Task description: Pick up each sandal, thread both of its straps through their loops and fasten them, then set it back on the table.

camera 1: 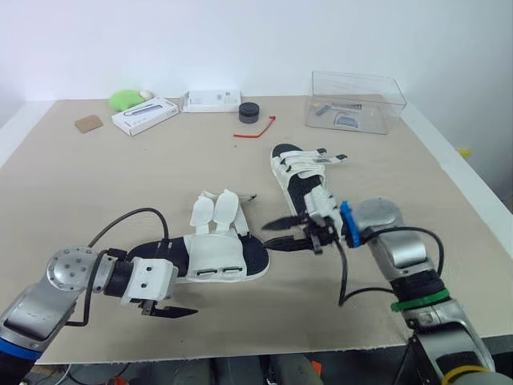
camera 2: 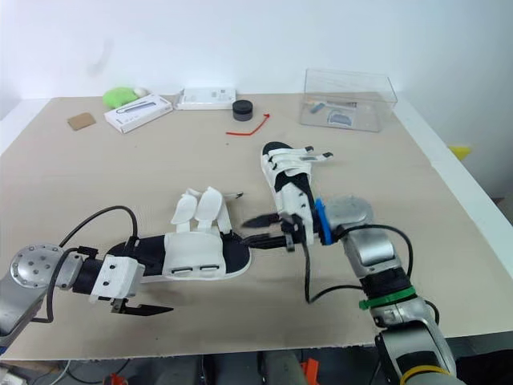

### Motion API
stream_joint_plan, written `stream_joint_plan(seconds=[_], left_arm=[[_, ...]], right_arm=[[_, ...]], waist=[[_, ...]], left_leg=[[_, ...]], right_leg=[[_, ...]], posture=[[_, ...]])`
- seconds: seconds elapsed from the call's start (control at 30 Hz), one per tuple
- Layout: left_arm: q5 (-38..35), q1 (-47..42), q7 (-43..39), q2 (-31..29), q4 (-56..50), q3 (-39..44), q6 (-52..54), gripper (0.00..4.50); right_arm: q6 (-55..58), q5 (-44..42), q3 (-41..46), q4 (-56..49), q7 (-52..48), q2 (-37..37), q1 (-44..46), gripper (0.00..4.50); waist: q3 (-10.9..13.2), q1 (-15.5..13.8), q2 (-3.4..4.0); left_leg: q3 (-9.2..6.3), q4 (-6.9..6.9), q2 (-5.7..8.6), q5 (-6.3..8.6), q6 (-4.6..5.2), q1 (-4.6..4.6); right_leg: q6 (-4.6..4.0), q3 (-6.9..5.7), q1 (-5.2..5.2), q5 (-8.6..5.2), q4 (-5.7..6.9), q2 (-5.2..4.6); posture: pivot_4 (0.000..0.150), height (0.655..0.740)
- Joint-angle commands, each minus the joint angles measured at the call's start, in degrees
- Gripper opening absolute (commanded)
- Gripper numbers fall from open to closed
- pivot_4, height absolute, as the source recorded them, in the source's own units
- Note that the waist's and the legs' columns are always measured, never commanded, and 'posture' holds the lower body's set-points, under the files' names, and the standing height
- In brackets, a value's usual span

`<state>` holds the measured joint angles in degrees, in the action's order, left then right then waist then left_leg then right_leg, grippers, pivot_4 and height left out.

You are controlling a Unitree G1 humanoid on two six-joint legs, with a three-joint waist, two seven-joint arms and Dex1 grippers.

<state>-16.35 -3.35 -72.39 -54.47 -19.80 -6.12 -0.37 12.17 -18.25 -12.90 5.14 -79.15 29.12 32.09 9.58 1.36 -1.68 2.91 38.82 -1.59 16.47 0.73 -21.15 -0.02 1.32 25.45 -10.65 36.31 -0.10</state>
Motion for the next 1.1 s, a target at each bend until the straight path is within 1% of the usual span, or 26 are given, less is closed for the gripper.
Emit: stream_joint_plan(seconds=[0.03, 0.23, 0.5, 0.67, 0.9, 1.1], left_arm=[[-0.6, 0.8, 0.4, -0.3, -2.6, 1.2, 0.6, 3.4], [-0.1, 1.4, 1.4, 0.0, -2.8, 1.3, 0.5, 3.4], [0.8, 2.1, 3.0, 1.2, -3.5, -0.1, 0.2, 3.4], [1.9, 3.7, 4.4, 2.2, -4.8, -1.2, 1.5, 3.4], [-1.3, 4.9, 5.6, 0.8, -4.5, 2.1, 7.8, 3.4], [-2.1, 5.0, 5.7, -0.5, -1.7, 6.4, 8.1, 3.4]], right_arm=[[0.4, 0.6, -1.2, -3.7, 1.7, -0.6, 0.2, 0.03], [1.1, 3.1, -4.0, -3.4, 4.5, -2.2, 0.1, 0.03], [1.8, 6.7, -6.9, -1.2, 5.3, -1.6, 0.3, 0.03], [-0.4, 9.5, -8.5, 1.0, 5.5, -1.1, -0.5, 0.03], [-3.4, 10.6, -8.9, 2.6, 5.7, -1.2, 0.1, 0.03], [-4.0, 10.5, -8.9, 3.2, 5.7, -1.5, 0.7, 0.03]], waist=[[0.0, 0.0, 0.01], [0.0, -0.1, -0.01], [0.0, -0.1, -0.01], [0.0, -0.1, -0.02], [-0.1, -0.1, -0.05], [-0.1, -0.1, -0.05]], left_leg=[[0.0, 0.0, 0.0, -0.01, -0.01, 0.0], [0.01, 0.01, 0.01, -0.02, -0.04, 0.02], [0.01, 0.01, 0.06, -0.02, -0.04, 0.0], [0.0, 0.01, 0.05, -0.02, -0.03, 0.04], [0.02, 0.01, 0.05, -0.03, -0.05, 0.17], [0.02, 0.01, 0.02, -0.05, -0.07, 0.25]], right_leg=[[0.05, 0.0, 0.0, -0.03, 0.01, 0.0], [0.12, -0.01, 0.0, -0.06, 0.02, 0.0], [0.09, 0.0, 0.0, -0.06, 0.02, -0.05], [0.09, 0.0, -0.04, -0.06, 0.03, -0.04], [0.21, 0.01, -0.12, -0.11, 0.05, -0.04], [0.17, 0.01, -0.12, -0.12, 0.16, 0.0]], posture=[[0.15, 0.74], [0.15, 0.74], [0.15, 0.74], [0.15, 0.74], [0.15, 0.74], [0.15, 0.74]])
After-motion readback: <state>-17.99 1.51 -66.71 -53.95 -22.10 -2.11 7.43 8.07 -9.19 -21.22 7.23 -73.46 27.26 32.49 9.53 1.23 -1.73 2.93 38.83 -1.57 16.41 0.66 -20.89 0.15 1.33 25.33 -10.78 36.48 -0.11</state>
